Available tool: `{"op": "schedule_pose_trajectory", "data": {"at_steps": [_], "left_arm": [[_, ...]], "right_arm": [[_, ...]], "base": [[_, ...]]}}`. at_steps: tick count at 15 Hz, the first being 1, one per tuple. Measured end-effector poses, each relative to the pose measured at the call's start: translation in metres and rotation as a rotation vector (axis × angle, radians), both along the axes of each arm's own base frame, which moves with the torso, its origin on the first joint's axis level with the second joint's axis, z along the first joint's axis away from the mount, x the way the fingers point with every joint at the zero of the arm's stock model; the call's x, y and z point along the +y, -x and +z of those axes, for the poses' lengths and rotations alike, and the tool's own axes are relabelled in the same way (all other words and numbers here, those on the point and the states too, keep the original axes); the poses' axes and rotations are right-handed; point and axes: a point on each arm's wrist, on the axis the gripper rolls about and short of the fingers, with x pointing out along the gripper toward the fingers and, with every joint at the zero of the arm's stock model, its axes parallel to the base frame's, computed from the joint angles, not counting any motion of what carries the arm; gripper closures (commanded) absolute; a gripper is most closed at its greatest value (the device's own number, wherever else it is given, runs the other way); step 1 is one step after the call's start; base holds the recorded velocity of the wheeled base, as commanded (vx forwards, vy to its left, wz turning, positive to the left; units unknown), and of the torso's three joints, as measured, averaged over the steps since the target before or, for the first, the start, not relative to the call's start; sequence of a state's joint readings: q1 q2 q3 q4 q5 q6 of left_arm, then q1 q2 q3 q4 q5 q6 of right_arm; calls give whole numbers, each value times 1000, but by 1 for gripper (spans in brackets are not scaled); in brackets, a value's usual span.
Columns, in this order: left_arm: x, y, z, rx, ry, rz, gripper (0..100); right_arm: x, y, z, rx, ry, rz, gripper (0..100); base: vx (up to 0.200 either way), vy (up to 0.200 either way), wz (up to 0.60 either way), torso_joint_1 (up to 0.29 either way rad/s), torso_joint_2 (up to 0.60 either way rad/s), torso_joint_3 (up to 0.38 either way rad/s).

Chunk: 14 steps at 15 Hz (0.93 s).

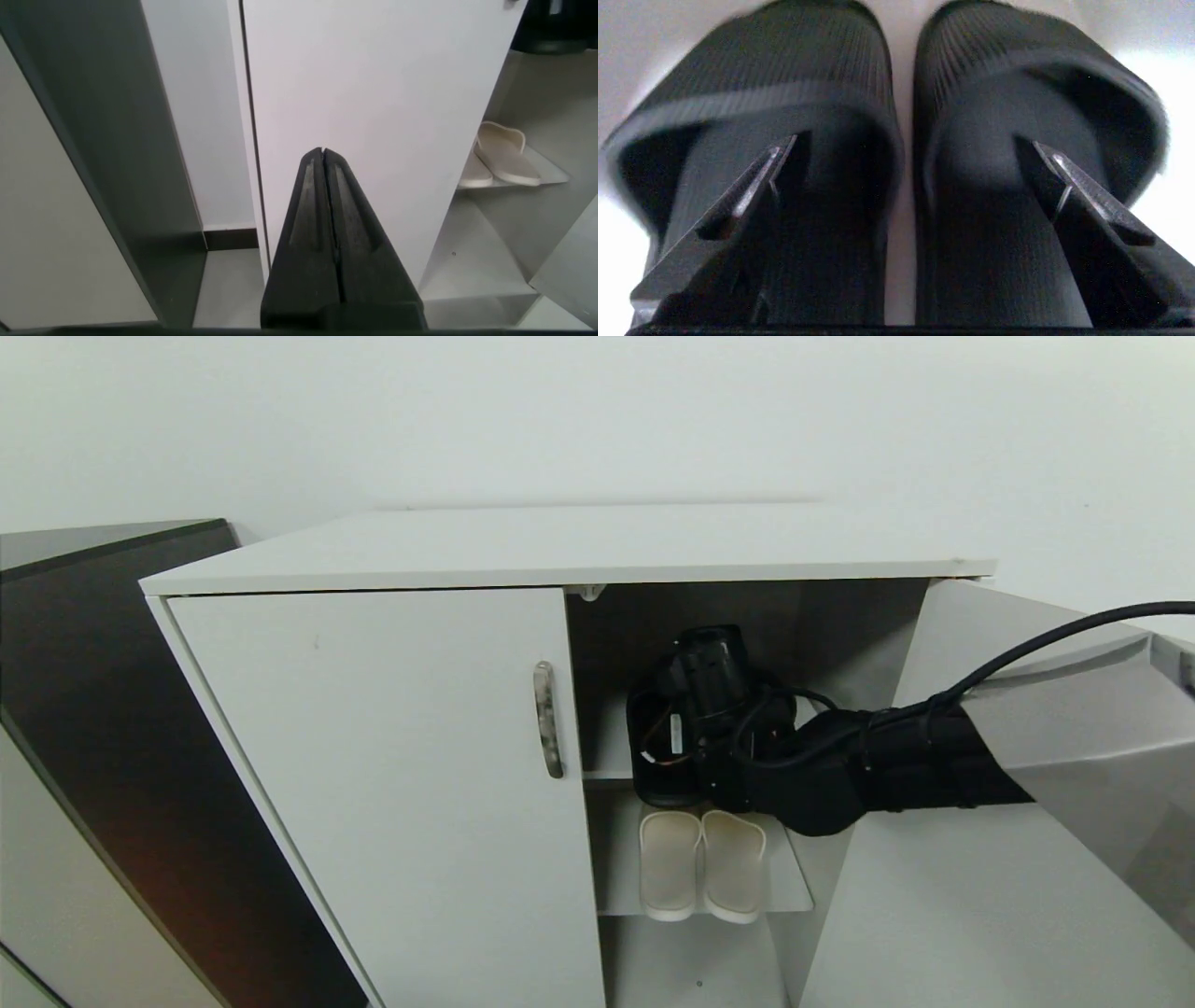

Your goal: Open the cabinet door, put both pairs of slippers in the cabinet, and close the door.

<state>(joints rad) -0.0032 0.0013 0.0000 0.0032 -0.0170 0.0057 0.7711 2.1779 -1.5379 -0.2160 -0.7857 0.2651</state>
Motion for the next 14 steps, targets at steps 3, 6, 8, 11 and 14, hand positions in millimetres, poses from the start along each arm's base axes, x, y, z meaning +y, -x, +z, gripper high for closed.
{"op": "schedule_pose_trajectory", "data": {"at_steps": [3, 6, 8, 11, 14], "left_arm": [[0, 0, 0, 0, 0, 0, 100], [0, 0, 0, 0, -1, 0, 100], [0, 0, 0, 0, -2, 0, 100], [0, 0, 0, 0, -2, -1, 100], [0, 0, 0, 0, -2, -1, 100]], "right_arm": [[-3, 27, 6, -30, -16, 32, 0], [-8, 52, 8, -14, -12, 67, 0], [-7, 75, 9, -6, -35, 108, 0], [-9, 102, 9, 9, -61, 152, 100], [-16, 112, 7, 43, -76, 210, 100]], "base": [[0, 0, 0, 0, 0, 0], [0, 0, 0, 0, 0, 0], [0, 0, 0, 0, 0, 0], [0, 0, 0, 0, 0, 0], [0, 0, 0, 0, 0, 0]]}}
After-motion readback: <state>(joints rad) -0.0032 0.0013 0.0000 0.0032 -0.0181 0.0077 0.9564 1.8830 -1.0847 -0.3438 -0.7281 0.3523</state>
